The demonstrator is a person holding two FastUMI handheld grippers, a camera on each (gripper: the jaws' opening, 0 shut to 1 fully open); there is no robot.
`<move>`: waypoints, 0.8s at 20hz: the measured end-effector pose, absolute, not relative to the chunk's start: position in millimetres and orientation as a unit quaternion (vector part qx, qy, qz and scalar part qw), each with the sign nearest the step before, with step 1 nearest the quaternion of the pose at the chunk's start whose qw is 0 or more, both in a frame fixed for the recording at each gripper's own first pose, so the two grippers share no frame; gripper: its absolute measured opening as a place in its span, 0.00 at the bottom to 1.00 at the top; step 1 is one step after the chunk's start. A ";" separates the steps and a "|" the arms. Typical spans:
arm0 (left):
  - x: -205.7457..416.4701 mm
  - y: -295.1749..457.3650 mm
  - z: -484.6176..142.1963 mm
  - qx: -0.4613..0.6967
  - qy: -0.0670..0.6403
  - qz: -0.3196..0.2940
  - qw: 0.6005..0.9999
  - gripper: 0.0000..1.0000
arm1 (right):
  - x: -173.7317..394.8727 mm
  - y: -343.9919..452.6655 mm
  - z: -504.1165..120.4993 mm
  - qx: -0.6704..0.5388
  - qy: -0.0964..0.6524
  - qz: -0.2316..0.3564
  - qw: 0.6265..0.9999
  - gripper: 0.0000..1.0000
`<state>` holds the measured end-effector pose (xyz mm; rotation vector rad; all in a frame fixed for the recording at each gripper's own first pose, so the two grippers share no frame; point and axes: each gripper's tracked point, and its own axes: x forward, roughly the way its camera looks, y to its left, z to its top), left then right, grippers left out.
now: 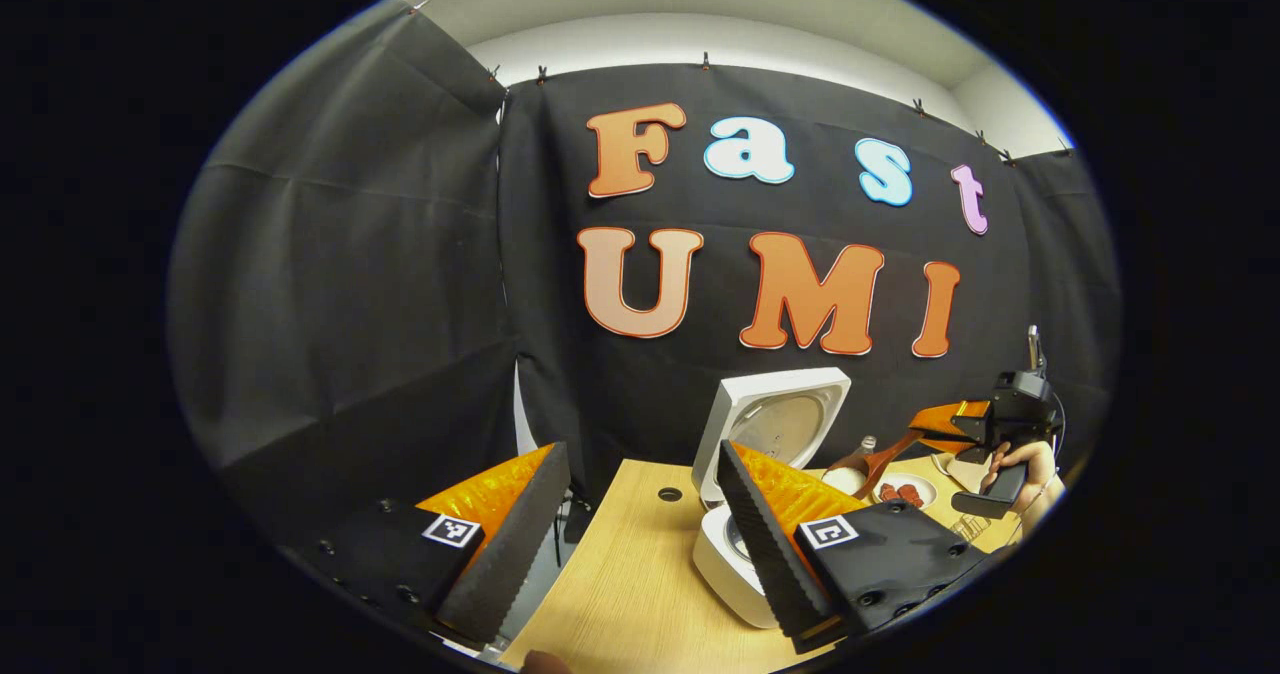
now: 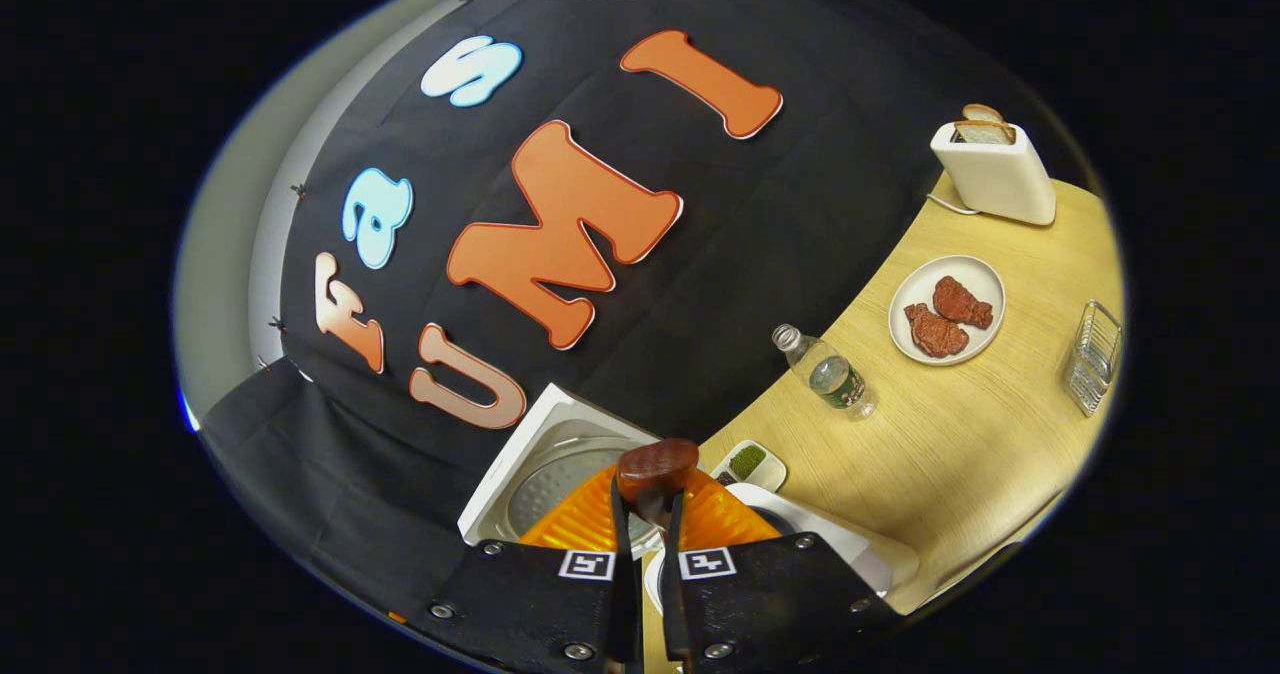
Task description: Close the left gripper, press the button to open the rice cooker; take a wooden spoon from the chopstick holder with the right hand, scoop a spoonful of rice and pour it into the rice cooker, then put the wooden spoon back into the chopstick holder.
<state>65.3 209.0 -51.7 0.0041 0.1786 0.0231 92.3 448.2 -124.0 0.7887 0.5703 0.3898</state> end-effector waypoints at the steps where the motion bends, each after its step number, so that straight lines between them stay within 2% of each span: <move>1: 65.5 209.0 -52.4 0.001 0.091 0.011 0.996 1.00 | 91.7 450.9 -124.4 0.373 0.273 0.188 0.867 0.09; 16: 80.1 212.6 -53.8 -0.004 0.087 0.017 0.996 1.00 | 91.0 462.2 -128.4 0.257 0.245 0.224 0.908 0.09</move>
